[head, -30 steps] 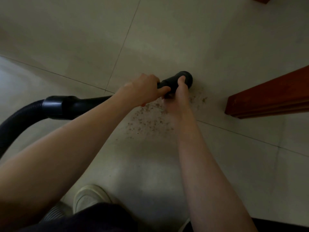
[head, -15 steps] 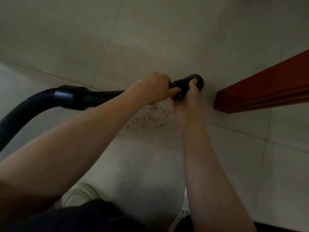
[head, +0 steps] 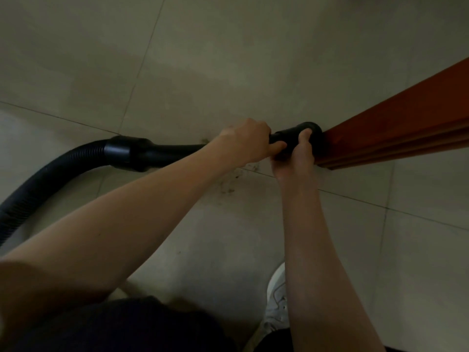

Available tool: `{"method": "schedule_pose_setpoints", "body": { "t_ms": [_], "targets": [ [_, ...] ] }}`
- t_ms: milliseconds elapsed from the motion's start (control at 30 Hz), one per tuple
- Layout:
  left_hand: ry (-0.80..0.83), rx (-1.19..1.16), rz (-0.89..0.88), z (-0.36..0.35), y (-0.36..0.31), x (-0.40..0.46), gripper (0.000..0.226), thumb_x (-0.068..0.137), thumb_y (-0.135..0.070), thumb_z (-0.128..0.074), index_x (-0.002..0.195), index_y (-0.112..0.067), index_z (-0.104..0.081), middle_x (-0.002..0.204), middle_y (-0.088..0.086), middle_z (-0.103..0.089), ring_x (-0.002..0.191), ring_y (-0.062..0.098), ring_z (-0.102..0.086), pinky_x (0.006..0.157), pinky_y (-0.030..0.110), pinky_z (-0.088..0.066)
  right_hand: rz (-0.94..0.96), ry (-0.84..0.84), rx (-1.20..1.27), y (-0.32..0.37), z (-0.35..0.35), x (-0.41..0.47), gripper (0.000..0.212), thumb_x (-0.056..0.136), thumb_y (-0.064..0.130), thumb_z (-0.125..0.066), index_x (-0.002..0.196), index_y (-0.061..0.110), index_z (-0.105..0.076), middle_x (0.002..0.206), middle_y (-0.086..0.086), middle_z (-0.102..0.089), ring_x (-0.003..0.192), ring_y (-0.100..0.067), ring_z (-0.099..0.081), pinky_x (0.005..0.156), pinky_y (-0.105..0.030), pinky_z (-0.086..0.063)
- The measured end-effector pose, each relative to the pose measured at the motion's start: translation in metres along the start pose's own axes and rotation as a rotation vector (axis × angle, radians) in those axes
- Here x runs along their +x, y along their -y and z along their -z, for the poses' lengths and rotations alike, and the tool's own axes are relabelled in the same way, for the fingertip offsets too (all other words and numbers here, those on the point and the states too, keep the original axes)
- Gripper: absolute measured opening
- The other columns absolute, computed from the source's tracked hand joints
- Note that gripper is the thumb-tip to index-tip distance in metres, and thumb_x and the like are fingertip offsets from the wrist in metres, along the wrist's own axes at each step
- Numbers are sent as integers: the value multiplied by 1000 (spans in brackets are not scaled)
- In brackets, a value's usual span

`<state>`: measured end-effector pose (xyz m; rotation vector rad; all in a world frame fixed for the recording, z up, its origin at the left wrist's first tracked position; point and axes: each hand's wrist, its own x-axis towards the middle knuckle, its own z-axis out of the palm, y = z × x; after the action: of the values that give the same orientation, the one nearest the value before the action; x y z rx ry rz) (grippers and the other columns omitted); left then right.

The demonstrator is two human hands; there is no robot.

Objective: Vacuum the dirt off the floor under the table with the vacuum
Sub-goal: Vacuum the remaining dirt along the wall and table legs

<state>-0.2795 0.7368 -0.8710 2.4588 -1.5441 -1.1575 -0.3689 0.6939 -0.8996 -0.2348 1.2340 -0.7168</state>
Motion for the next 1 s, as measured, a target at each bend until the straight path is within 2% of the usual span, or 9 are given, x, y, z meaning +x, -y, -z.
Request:
{"method": "schedule_pose_setpoints", "body": {
  "t_ms": [133, 333, 433, 533, 600, 733, 833, 900, 1000],
  "targets": [
    [-15, 62, 18, 0, 5, -2, 54, 92, -61, -34, 99, -12, -55, 69, 1, -50, 58, 16, -50, 55, 28, -40, 26, -26, -59, 3, -4, 1, 31, 101, 34, -43, 114, 6, -41, 90, -9, -55, 79, -21, -57, 86, -37, -50],
    [-113, 21, 30, 3, 18, -8, 48, 88, -67, -35, 90, -21, -47, 69, -2, -48, 62, 17, -49, 59, 29, -39, 18, -37, -107, 14, -13, 11, 53, 97, 38, -49, 137, 6, -37, 98, -9, -56, 101, -28, -58, 92, -40, -51],
    [-128, -2, 32, 4, 19, -10, 46, 88, -66, -38, 92, -21, -49, 69, -2, -48, 61, 17, -49, 59, 29, -39, 1, -18, -96, 11, -16, 10, 54, 97, 40, -49, 137, 5, -39, 101, -11, -56, 105, -30, -58, 97, -42, -49],
    [-122, -14, 26, -1, 24, -16, 44, 87, -65, -40, 94, -23, -50, 69, -1, -50, 60, 18, -51, 58, 29, -40, -7, -18, -80, 4, -13, 3, 47, 98, 40, -46, 128, 5, -42, 95, -10, -56, 93, -26, -58, 99, -41, -48],
    [-121, -9, 26, -4, 29, -24, 44, 87, -66, -40, 93, -23, -51, 68, -1, -51, 61, 19, -53, 59, 29, -42, -17, -28, -90, -3, -11, -2, 43, 98, 40, -45, 123, 5, -44, 91, -10, -56, 83, -22, -58, 96, -39, -49],
    [-127, 11, 60, -2, 44, -47, 45, 88, -65, -38, 93, -23, -50, 70, 0, -51, 64, 20, -52, 64, 31, -40, -60, -2, -100, -20, -14, -17, 53, 97, 41, -47, 134, 2, -43, 98, -13, -58, 84, -24, -59, 80, -37, -51],
    [-134, 48, 61, -4, 49, -71, 44, 88, -66, -36, 90, -23, -44, 70, -2, -48, 60, 16, -46, 62, 31, -36, -45, 14, -124, -32, -8, -31, 42, 99, 39, -45, 120, 3, -47, 95, -12, -59, 83, -24, -59, 76, -35, -52],
    [-135, 88, 29, -9, 47, -83, 47, 87, -69, -33, 91, -22, -42, 76, 0, -51, 65, 20, -50, 61, 31, -38, -26, 26, -99, -38, 6, -39, 38, 99, 38, -43, 114, 4, -48, 93, -12, -58, 83, -24, -59, 74, -34, -52],
    [-72, 93, -47, -19, 39, -90, 56, 86, -70, -32, 100, -17, -48, 85, 4, -57, 74, 25, -58, 62, 33, -44, 20, 15, -47, -36, 31, -43, 45, 100, 42, -39, 122, 3, -45, 91, -10, -56, 82, -22, -57, 72, -32, -50]
  ]
}}
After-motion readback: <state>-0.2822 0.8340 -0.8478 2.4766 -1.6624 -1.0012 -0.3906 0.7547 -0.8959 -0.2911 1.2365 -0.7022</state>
